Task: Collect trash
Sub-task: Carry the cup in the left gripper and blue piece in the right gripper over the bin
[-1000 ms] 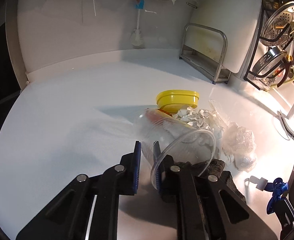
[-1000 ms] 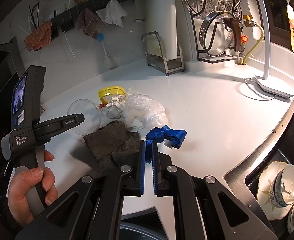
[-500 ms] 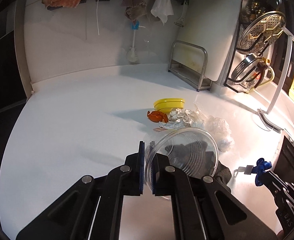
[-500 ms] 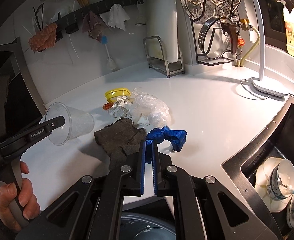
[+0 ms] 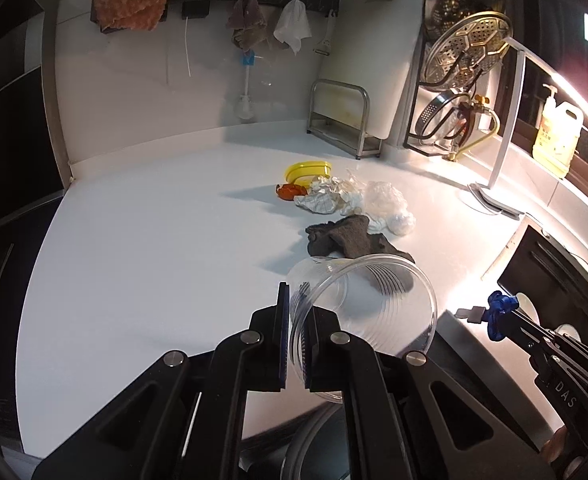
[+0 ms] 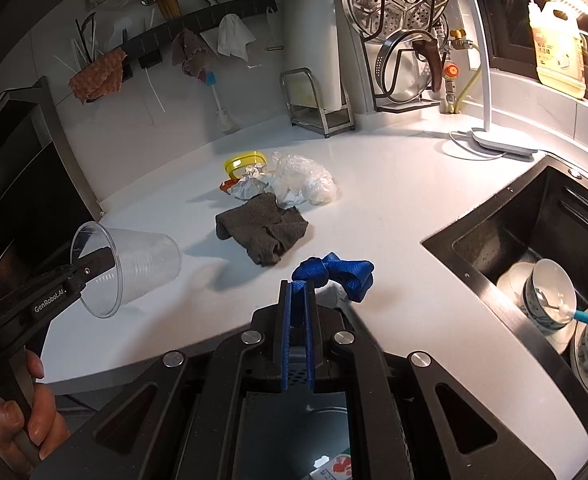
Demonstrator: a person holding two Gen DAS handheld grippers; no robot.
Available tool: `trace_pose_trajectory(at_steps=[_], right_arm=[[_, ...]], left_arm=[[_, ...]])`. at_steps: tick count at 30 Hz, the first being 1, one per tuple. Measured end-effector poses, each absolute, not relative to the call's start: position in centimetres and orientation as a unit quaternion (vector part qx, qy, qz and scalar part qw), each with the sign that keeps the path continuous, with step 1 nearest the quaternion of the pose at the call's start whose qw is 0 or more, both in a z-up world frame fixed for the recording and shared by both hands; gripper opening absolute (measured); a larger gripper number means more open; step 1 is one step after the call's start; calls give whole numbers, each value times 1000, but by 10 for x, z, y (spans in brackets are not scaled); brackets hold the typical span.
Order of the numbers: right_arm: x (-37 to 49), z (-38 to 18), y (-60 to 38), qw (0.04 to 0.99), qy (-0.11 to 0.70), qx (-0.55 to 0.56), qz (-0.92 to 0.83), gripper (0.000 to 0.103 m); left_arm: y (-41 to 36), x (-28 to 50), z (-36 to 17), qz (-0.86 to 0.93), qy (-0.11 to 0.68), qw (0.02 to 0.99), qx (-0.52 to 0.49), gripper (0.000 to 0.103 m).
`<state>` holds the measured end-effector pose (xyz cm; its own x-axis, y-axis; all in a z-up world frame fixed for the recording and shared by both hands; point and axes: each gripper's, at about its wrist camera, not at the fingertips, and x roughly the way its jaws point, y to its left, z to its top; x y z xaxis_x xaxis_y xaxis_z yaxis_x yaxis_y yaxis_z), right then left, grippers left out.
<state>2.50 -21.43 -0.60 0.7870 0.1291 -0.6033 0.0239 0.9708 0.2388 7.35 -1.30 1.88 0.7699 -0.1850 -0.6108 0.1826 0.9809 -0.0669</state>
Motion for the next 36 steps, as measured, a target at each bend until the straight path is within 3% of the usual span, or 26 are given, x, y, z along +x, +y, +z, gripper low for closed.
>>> trace_pose_trajectory(at_steps=[19, 36], right_arm=[[-66, -58, -200, 923, 366, 114, 18, 6], [-76, -87, -199, 911, 391, 131, 27, 6]], left_arm=[[-30, -10, -34, -149, 356, 922, 21, 6], [-37, -23, -71, -162, 401, 901, 37, 6]])
